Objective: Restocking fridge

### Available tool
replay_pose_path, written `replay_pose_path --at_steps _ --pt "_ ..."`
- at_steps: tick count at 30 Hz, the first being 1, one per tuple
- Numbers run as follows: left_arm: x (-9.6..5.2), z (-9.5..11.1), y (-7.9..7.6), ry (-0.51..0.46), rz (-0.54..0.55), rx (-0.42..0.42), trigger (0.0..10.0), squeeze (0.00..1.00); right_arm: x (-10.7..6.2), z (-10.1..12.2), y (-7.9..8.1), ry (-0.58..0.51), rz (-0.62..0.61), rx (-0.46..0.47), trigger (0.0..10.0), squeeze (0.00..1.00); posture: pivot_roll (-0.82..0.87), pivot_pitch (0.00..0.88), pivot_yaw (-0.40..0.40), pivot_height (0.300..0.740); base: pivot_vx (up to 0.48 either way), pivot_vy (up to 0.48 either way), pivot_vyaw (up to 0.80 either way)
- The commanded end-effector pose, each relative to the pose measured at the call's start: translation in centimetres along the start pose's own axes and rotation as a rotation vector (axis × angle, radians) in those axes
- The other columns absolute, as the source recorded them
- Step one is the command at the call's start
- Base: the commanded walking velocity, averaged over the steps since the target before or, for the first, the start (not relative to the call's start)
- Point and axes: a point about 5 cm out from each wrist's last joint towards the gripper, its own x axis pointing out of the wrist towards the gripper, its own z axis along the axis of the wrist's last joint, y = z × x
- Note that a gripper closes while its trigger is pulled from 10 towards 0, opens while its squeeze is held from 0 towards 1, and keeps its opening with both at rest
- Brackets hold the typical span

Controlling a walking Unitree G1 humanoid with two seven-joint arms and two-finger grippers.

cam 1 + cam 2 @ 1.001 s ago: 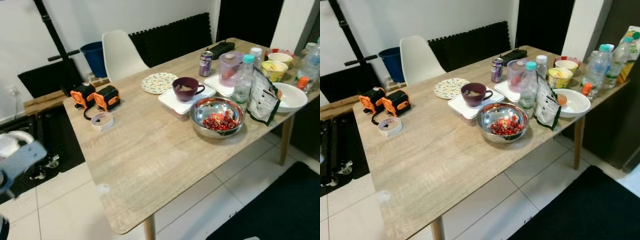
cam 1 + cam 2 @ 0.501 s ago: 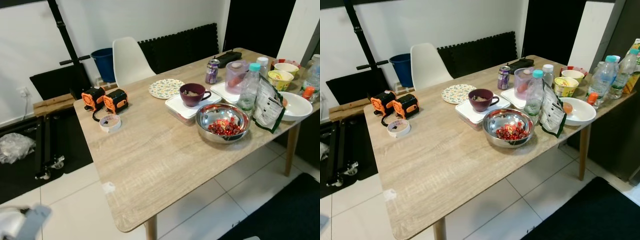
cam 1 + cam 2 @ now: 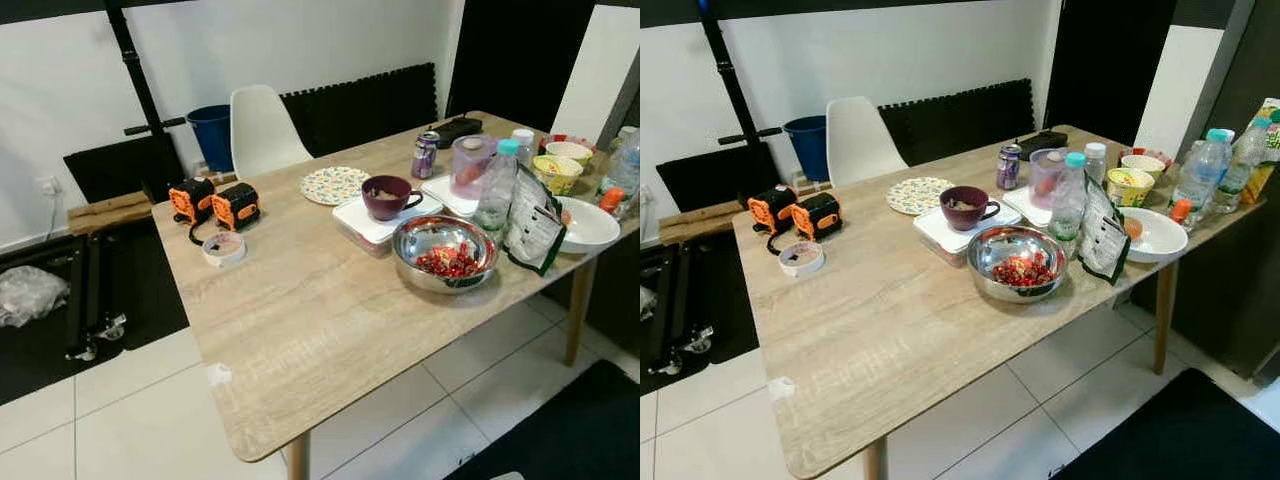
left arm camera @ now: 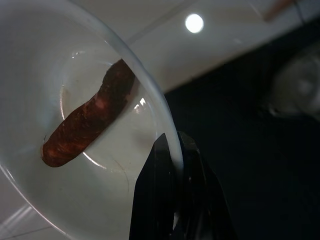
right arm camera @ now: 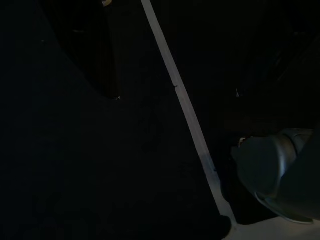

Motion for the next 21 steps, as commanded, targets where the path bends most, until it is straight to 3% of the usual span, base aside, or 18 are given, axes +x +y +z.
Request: replay_pose_path --at_steps 1,3,8,11,21 --pt "0.0 0.4 0.0 -0.014 0.017 0.019 10.0 0.00 0.0 0.5 -0.2 -0.011 0.000 -0.002 10.0 0.00 -0.05 0.000 0.008 0.740 0.000 0.000 0.00" --pt "0.2 0.7 -1.1 -0.020 -0.005 0.074 10.0 0.00 0.0 0.7 -0.3 -0.014 -0.001 -0.004 10.0 0.00 -0.05 0.000 0.007 0.740 0.000 0.000 0.00" --pt "0.2 1.0 -1.6 -0.029 -0.007 0.094 10.0 0.00 0.1 0.9 -0.2 -0.017 -0.001 -0.004 10.0 0.00 -0.04 0.000 0.007 0.740 0.000 0.000 0.00" --pt "0.3 1.5 -2.0 -0.035 -0.007 0.137 10.0 0.00 0.1 1.2 -0.2 -0.023 -0.002 0.003 10.0 0.00 -0.04 0.000 0.008 0.740 -0.276 0.000 0.00" --pt "0.3 1.7 -2.3 -0.038 -0.009 0.160 10.0 0.00 0.1 1.5 -0.1 -0.029 -0.007 0.009 10.0 0.00 -0.04 0.000 0.007 0.740 -0.317 0.000 0.00"
